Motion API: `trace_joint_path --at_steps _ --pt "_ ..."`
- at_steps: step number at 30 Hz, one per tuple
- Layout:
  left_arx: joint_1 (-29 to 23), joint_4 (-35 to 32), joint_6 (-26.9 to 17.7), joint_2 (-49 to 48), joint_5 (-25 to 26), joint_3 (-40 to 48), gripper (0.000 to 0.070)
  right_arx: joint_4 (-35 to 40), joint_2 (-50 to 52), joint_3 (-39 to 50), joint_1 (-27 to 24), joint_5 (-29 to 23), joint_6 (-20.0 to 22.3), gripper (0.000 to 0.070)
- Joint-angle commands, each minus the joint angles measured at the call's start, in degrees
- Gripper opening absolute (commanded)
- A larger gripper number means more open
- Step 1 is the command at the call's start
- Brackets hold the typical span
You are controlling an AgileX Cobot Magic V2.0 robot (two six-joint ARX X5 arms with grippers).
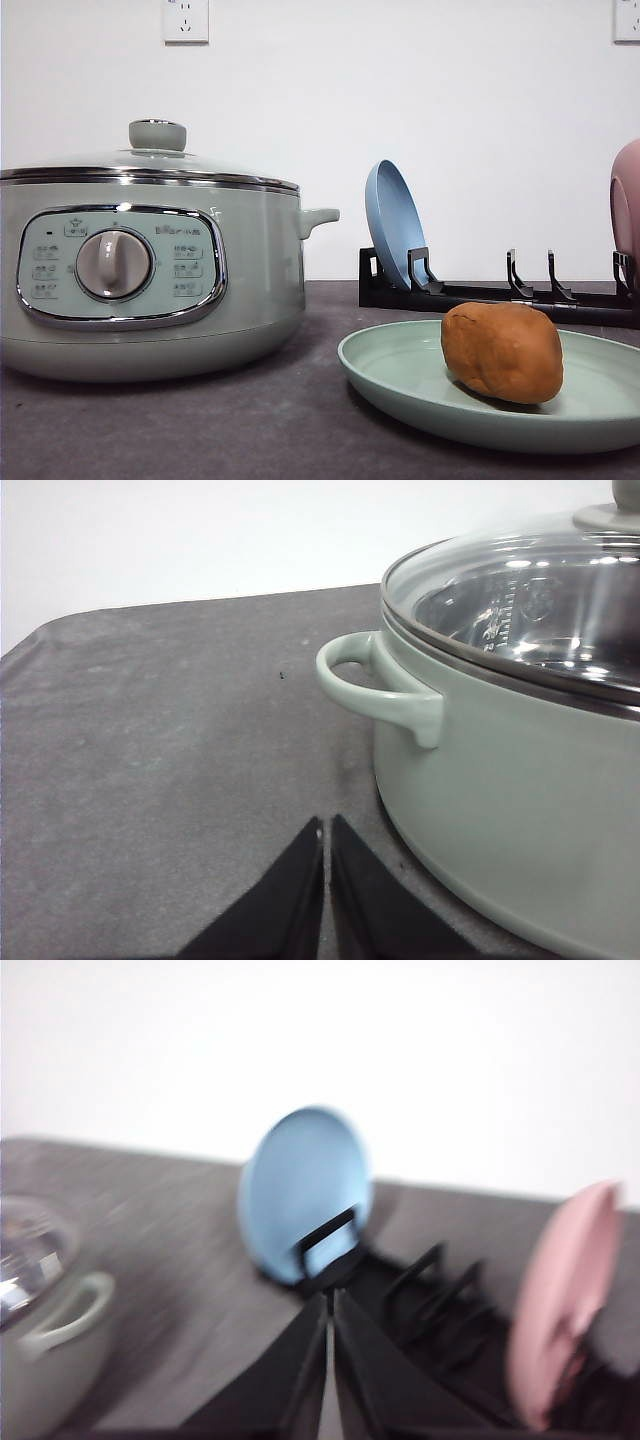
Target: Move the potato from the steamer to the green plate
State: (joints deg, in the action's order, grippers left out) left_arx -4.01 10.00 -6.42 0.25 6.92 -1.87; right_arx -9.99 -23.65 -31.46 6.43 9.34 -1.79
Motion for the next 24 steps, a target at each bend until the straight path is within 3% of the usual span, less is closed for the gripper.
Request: trace_joint_path --at_steps 1,9,24 --pt "-0.11 0.50 0.00 -0.09 -0.07 1.18 0.0003 3.36 2.23 3.24 -1.35 0.03 1.16 0.0000" --pt "-0.11 0.50 0.00 -0.09 -0.09 1.18 0.0003 10.79 12.73 18.08 -4.70 0.00 1.01 0.0000" --pt "-0.11 0.50 0.00 -0.09 -0.09 1.18 0.0003 8.47 23.16 30.81 -5.18 -0.41 0.73 0.0000"
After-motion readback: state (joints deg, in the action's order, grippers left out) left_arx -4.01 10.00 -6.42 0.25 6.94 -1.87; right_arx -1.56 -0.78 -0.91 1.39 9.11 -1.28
